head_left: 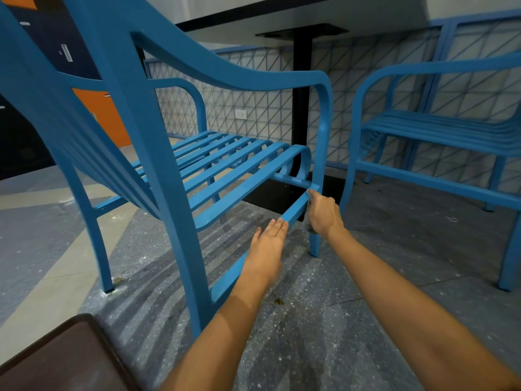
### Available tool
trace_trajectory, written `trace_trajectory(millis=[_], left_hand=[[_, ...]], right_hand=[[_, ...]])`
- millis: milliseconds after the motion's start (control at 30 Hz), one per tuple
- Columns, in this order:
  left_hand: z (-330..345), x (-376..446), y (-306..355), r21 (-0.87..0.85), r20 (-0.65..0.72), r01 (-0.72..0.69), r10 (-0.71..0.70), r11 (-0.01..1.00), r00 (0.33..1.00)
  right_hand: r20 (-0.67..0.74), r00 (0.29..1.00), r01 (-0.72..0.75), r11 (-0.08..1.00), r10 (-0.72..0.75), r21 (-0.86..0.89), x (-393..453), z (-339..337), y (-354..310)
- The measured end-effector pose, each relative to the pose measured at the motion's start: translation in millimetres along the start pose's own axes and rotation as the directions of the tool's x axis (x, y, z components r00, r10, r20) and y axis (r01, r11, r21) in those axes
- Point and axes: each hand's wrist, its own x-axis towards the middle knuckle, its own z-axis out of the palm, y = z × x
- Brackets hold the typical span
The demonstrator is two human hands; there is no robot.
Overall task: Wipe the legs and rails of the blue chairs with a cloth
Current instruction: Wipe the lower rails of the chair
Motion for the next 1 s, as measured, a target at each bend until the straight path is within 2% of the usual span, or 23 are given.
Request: trace_trajectory(millis=[167, 367, 500, 600, 667, 767, 900, 967, 1000], left_hand=[[-3, -1, 1, -0.002, 0.018, 0.005, -0.005, 1.000, 1.000], [-12, -7, 4, 0.016, 0.089, 0.001, -0.003, 1.000, 0.996], [-11, -27, 10, 0.035, 0.074, 0.017, -0.020, 0.999, 0.997], [-12, -41, 15, -0.036, 0.039, 0.038, -0.037, 0.999, 0.999], [-17, -47, 19, -0.176, 0.018, 0.089, -0.087, 0.980, 0.996], [-26, -53, 25, -0.461, 0.023, 0.198, -0.211, 0.865, 0.977], [-40, -62, 38, -0.714, 0.046, 0.309, -0.398, 0.629, 0.916], [-46, -68, 44, -0.821, 0.118, 0.354, -0.473, 0.449, 0.873], [-49, -70, 46, -0.876, 0.199, 0.379, -0.494, 0.297, 0.846]], right_hand=[[0.067, 0.991, -0.128, 0.976, 0.118, 0.174, -9, -2, -4], [0.125, 0.985, -0.150, 0.958, 0.122, 0.245, -24, -13, -13], [0.184, 0.975, -0.176, 0.934, 0.123, 0.311, -35, -23, -21], [0.236, 0.964, -0.212, 0.890, 0.123, 0.404, -45, -33, -25], [0.288, 0.948, -0.271, 0.812, 0.133, 0.517, -54, -40, -28], [0.361, 0.908, -0.409, 0.624, 0.211, 0.666, -69, -45, -33], [0.486, 0.830, -0.549, 0.255, 0.273, 0.796, -99, -59, -48], [0.519, 0.812, -0.562, 0.118, 0.267, 0.819, -117, -68, -56], [0.536, 0.804, -0.570, 0.078, 0.256, 0.818, -125, -72, -59]])
